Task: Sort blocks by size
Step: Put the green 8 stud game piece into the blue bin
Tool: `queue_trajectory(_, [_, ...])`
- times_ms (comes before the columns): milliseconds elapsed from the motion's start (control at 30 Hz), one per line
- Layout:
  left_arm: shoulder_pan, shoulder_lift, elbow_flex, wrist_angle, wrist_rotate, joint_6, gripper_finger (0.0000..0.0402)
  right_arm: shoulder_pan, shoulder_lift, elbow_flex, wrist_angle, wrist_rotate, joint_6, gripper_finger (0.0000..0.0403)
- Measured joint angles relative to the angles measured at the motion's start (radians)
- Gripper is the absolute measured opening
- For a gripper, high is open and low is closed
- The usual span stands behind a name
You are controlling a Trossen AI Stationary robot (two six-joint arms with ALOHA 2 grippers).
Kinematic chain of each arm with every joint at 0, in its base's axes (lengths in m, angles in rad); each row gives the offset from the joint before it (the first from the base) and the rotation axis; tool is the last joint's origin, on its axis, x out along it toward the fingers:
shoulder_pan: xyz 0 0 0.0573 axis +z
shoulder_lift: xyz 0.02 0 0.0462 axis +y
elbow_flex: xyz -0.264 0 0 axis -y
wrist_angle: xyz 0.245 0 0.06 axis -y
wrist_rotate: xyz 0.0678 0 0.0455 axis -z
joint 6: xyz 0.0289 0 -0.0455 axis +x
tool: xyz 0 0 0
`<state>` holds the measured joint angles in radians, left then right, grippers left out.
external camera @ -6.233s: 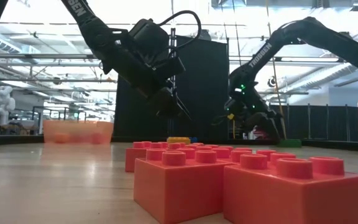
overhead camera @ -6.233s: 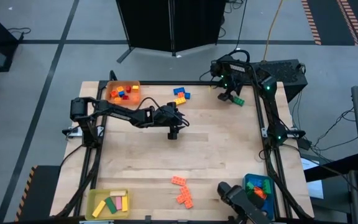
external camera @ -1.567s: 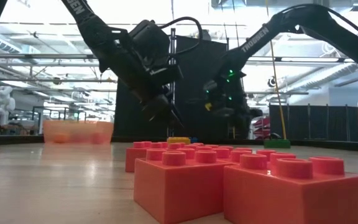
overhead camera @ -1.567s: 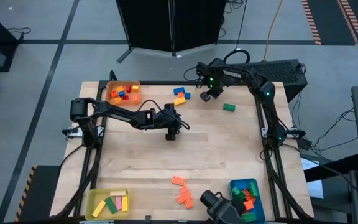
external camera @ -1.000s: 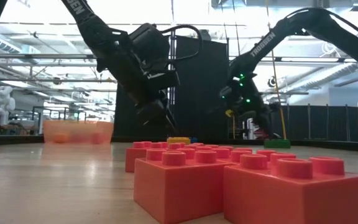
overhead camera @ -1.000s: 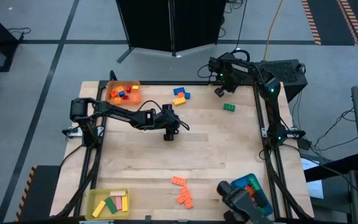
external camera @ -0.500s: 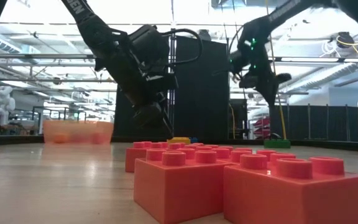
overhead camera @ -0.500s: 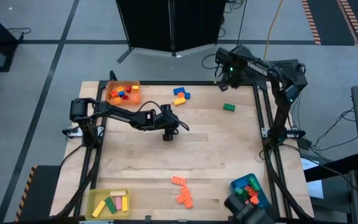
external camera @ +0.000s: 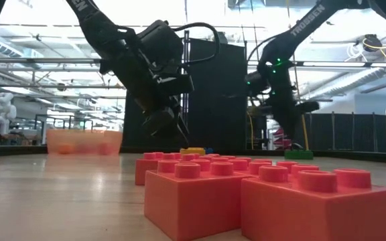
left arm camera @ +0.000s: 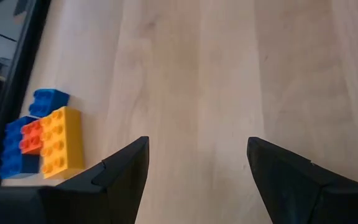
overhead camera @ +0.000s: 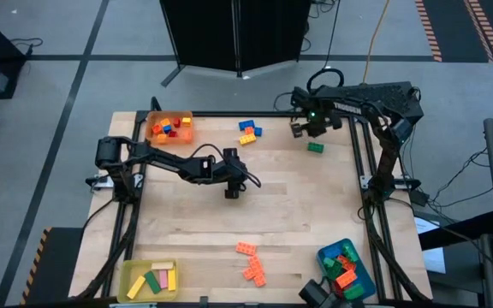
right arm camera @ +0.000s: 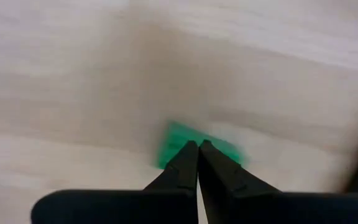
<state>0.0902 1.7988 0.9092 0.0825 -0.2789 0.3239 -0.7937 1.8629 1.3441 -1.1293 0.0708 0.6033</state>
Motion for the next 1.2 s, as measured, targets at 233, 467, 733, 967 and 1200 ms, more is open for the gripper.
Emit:
queue_trajectory(233, [0.001,0.0,0.0,-0.015,-0.053,0.023,0.0272,0.029,0.006,-0.001,0.065,-0.011,0.241,0.0007])
queue_trajectory(467, [0.001,0.0,0.0,-0.022,-0.053,0.03,0.0272,0.045,0.006,-0.031,0.05,0.011,0.346,0.0001])
queue_trajectory(733, [0.001,0.0,0.0,-0.049,-0.053,0.025,0.0272,0.05,0.007,-0.115,0.058,-0.051,0.388,0.0001])
queue_trajectory(967, [0.001,0.0,0.0,-0.048,-0.052,0.024,0.0272,0.043,0.004,-0.13,0.117,-0.069,0.391,0.0001])
queue_trajectory(1200, [0.001,0.0,0.0,-0.044,-0.052,0.03,0.0272,0.094,0.004,-0.119,0.204,-0.131,0.399,0.0001])
